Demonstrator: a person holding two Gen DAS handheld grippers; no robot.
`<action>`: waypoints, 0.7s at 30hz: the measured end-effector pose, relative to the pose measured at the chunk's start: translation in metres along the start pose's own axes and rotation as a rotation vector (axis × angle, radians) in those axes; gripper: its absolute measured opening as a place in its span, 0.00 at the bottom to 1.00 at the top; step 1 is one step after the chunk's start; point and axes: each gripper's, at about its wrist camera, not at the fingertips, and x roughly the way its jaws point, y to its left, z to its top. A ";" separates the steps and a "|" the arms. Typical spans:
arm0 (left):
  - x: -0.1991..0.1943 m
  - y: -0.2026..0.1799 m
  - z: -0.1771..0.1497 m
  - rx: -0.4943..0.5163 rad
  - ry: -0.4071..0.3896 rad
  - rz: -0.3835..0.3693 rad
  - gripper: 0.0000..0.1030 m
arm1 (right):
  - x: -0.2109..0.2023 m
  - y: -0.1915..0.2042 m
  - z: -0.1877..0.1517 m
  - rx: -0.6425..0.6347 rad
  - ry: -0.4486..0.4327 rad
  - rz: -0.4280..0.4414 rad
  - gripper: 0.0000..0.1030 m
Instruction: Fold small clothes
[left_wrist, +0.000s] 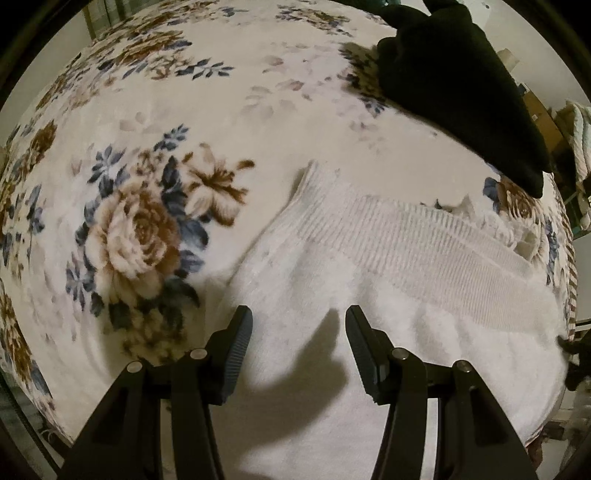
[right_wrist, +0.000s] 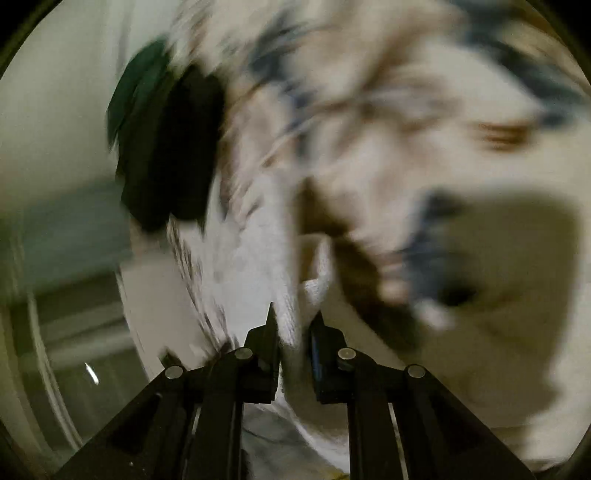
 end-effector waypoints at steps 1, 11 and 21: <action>-0.001 0.000 0.000 -0.002 0.000 -0.001 0.49 | -0.003 -0.013 0.006 0.015 -0.020 -0.067 0.14; -0.049 -0.051 -0.035 0.057 -0.054 0.024 0.53 | -0.068 0.027 -0.080 -0.160 -0.253 -0.295 0.83; 0.009 -0.138 -0.105 0.096 0.131 -0.015 0.85 | -0.013 -0.063 -0.178 0.023 -0.312 -0.034 0.83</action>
